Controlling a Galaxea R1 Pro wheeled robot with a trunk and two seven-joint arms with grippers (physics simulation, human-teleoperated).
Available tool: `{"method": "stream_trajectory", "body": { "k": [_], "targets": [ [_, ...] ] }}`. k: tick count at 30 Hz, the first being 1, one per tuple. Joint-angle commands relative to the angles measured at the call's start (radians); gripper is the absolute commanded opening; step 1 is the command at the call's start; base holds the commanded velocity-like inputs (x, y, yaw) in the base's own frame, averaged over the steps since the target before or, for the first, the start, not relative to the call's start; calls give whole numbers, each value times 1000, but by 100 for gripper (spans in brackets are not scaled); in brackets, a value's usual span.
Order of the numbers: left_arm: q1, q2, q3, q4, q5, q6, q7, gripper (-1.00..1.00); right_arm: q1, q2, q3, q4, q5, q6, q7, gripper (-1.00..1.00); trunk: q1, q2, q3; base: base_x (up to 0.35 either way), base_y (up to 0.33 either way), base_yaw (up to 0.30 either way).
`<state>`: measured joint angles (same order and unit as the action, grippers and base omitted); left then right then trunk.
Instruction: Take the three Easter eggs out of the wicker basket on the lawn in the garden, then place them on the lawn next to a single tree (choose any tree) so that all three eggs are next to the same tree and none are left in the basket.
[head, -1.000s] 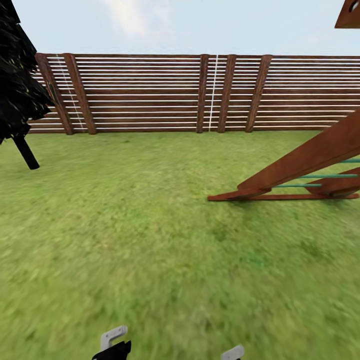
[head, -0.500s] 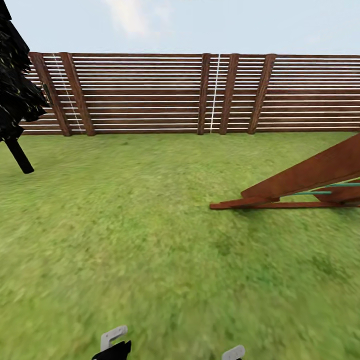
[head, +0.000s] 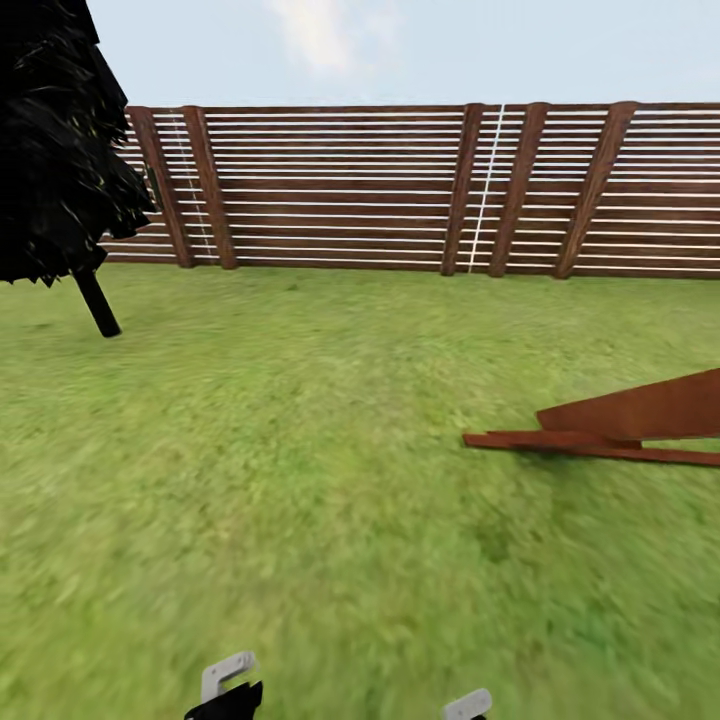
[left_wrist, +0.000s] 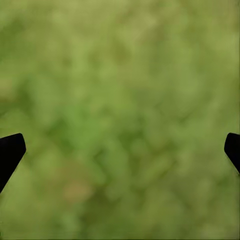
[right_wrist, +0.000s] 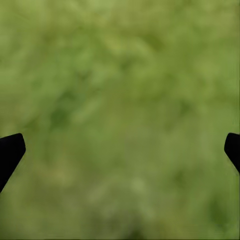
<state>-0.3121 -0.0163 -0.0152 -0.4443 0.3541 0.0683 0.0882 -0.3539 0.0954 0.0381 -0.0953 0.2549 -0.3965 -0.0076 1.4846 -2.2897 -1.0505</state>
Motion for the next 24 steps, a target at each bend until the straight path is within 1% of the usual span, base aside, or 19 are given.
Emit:
{"method": "stream_trajectory", "body": {
  "k": [1,24],
  "targets": [
    [0,0,-2,-2,6,5,5,100,0,-1,3,1,0,-2,-1,100,0,0,-1,336,0,289],
    [0,0,-2,-2,6,5,5,100,0,-2,3,0,-1,-3,-3,100,0,0,-13,336,0,289]
  ]
}}
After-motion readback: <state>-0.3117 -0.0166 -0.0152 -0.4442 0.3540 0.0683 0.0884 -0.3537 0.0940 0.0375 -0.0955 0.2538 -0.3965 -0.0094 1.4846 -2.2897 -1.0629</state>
